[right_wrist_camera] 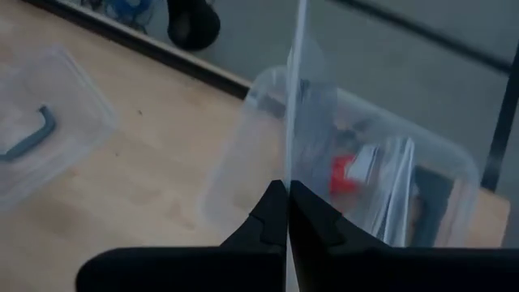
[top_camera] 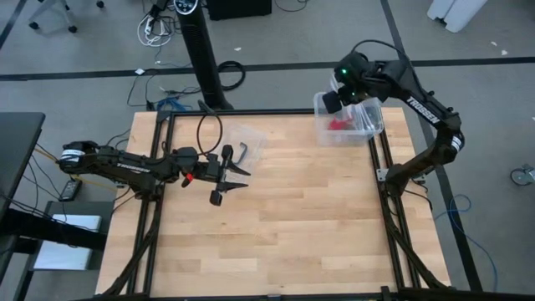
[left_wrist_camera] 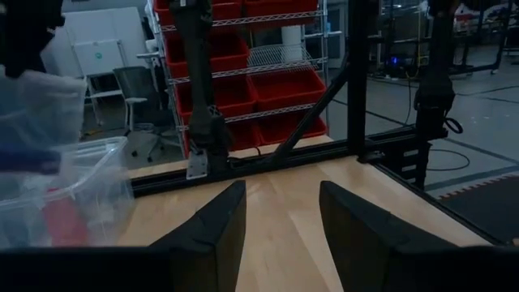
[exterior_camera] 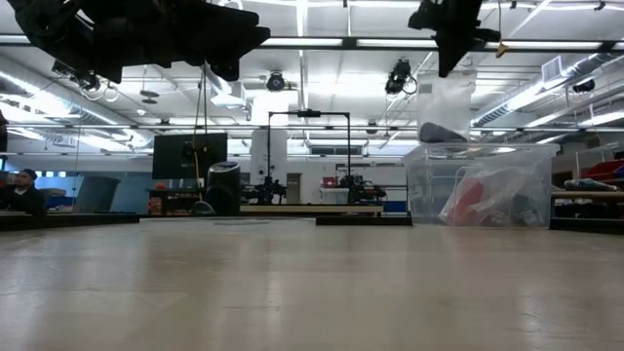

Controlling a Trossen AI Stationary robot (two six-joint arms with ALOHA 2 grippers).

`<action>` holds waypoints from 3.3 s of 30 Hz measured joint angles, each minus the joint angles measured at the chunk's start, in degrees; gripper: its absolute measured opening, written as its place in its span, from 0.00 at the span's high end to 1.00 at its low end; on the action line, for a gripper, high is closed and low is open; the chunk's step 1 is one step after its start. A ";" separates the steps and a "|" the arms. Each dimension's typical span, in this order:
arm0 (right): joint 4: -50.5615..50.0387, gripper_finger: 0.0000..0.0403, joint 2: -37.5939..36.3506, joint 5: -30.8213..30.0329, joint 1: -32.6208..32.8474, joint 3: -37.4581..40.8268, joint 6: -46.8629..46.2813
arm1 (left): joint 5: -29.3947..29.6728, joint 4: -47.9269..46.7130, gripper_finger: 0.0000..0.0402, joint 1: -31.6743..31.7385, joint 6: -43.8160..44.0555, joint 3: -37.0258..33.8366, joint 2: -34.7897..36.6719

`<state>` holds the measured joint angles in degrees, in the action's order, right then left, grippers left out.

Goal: Roll bandage
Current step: Put the transparent zip bag into the transparent bin, then close the lid of the transparent bin

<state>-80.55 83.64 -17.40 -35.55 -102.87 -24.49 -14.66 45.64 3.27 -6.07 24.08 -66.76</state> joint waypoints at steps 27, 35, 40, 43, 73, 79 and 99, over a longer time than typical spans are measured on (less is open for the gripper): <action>-4.02 1.00 6.27 12.54 -10.47 8.00 -3.94 | -0.66 -0.19 0.60 0.00 1.79 0.00 -0.02; -0.54 1.00 6.27 12.71 -10.78 8.08 -3.94 | -0.63 -0.17 0.60 0.00 1.75 0.00 -0.02; 0.94 1.00 6.18 12.42 -12.67 6.84 -4.39 | -0.63 -0.18 0.60 0.00 1.68 0.00 -0.02; 1.99 1.00 6.18 11.92 -13.70 8.39 -4.42 | -0.33 -0.38 0.60 0.00 1.68 0.00 -0.02; 12.93 0.96 6.09 4.70 -14.97 22.71 -0.64 | 1.53 -0.93 0.60 0.00 0.31 0.00 -0.02; 8.23 0.79 6.09 5.05 -14.86 20.30 0.78 | 1.53 -1.04 0.60 0.00 0.50 0.00 -0.02; 22.35 0.69 6.22 15.54 -2.01 18.44 -2.68 | 2.05 -5.23 0.60 0.00 0.13 0.00 3.32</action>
<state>-58.21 89.86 -1.86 -37.56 -84.43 -27.16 -12.60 40.41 3.27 -5.93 24.08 -63.44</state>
